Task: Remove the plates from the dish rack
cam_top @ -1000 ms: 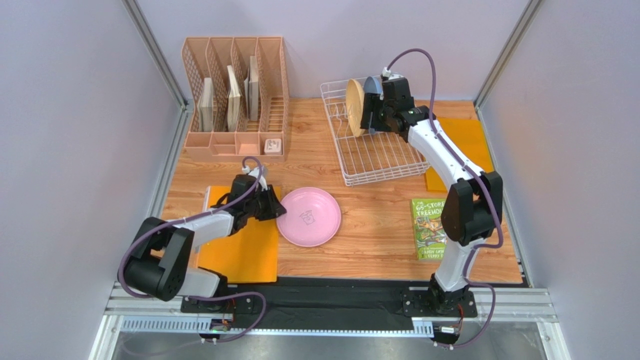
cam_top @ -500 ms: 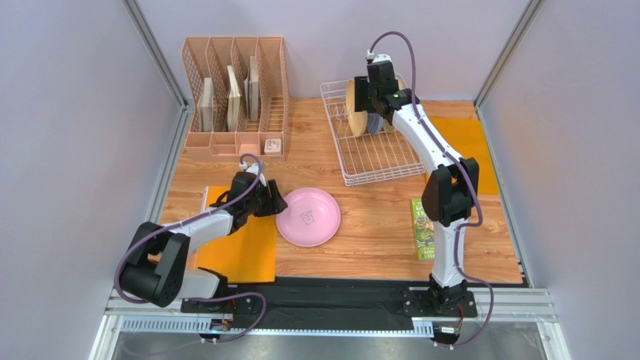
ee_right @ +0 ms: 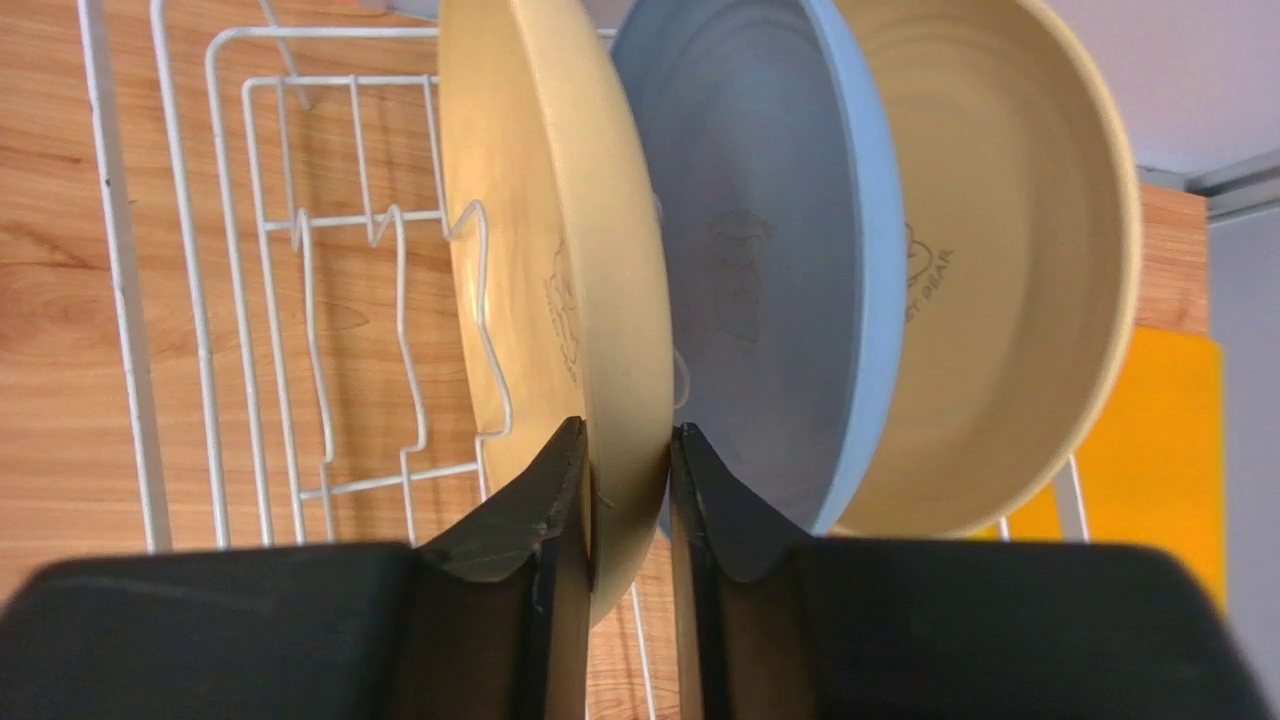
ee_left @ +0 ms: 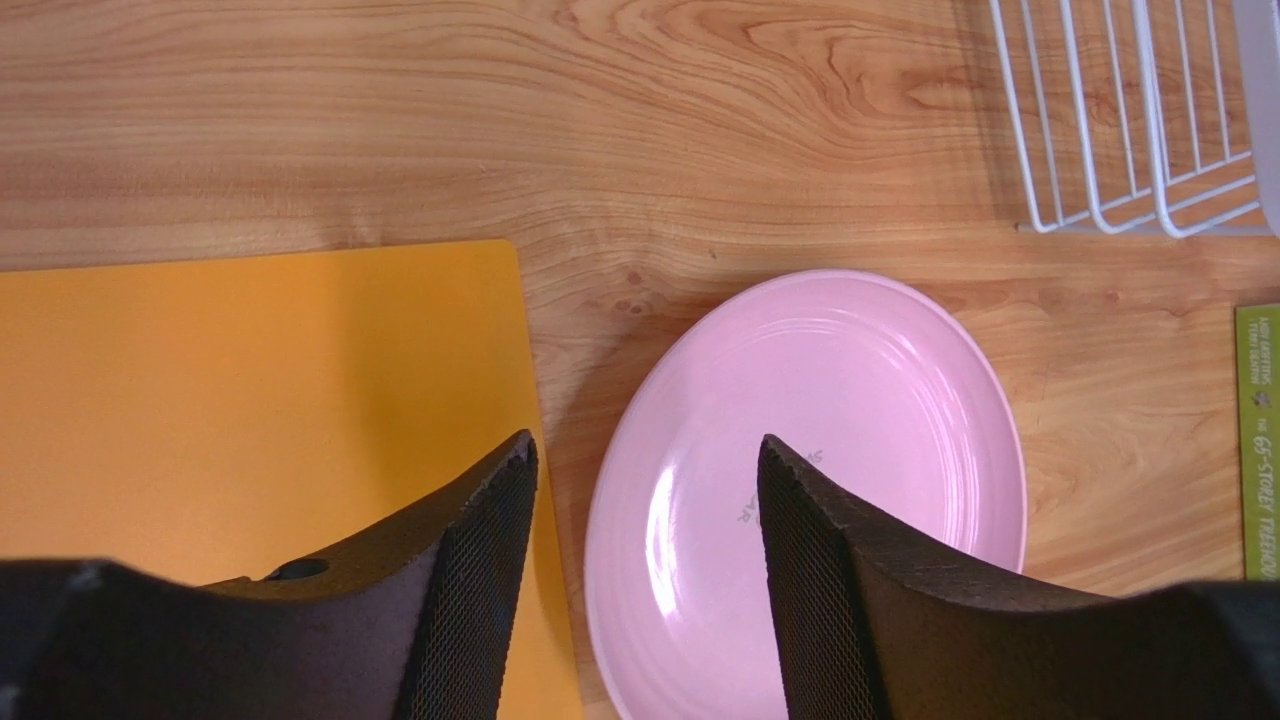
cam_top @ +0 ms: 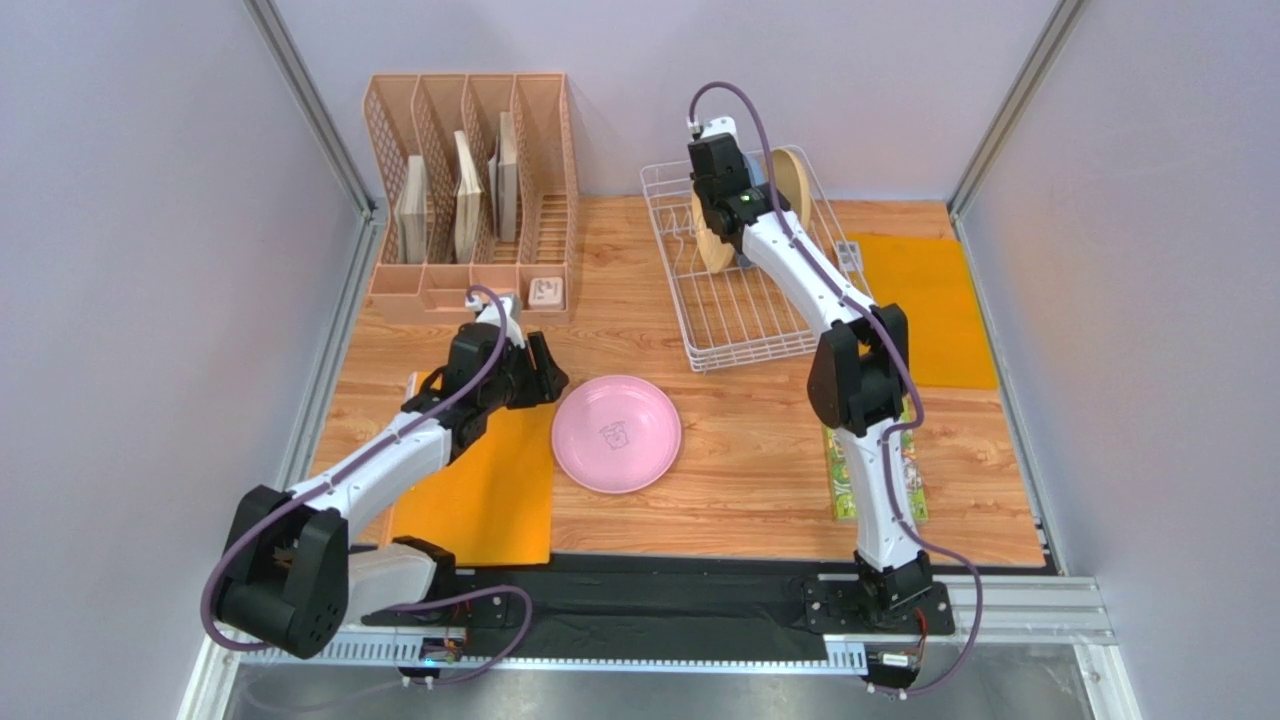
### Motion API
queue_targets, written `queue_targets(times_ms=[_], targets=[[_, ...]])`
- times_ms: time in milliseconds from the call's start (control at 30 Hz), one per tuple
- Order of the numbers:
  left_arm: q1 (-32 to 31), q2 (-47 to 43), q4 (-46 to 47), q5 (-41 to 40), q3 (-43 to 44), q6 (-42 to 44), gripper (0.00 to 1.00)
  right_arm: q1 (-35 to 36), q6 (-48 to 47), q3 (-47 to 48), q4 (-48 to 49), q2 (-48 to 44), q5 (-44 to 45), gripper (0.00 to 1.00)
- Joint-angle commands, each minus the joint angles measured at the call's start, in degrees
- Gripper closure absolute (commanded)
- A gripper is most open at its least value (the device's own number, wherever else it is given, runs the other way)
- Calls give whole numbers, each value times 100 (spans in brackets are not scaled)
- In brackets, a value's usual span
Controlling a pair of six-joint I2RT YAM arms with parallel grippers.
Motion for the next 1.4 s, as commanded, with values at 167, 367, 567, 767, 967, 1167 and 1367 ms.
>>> queue_targets(times_ms=[167, 367, 567, 767, 967, 1167, 1367], targets=[[-32, 13, -54, -115, 129, 51, 37, 413, -1023, 336, 1088, 415, 1445, 100], [-23, 197, -45, -151, 278, 25, 37, 853, -1971, 442, 2281, 828, 3019, 100], [-32, 189, -142, -168, 393, 113, 36, 1021, -2500, -47, 3407, 592, 3741, 100], [-32, 13, -317, -212, 524, 227, 27, 1143, -2343, -805, 3412, -559, 3636, 100], [-32, -136, -440, -177, 709, 341, 21, 1302, -1973, -1350, 2971, -1430, 3636, 100], [-32, -136, -458, 7, 841, 341, 21, 1337, -1448, -1904, 2322, -2175, 3479, 100], [-32, -66, -256, 551, 1087, 368, 21, 1223, 142, -2721, 669, -3389, 1302, 100]])
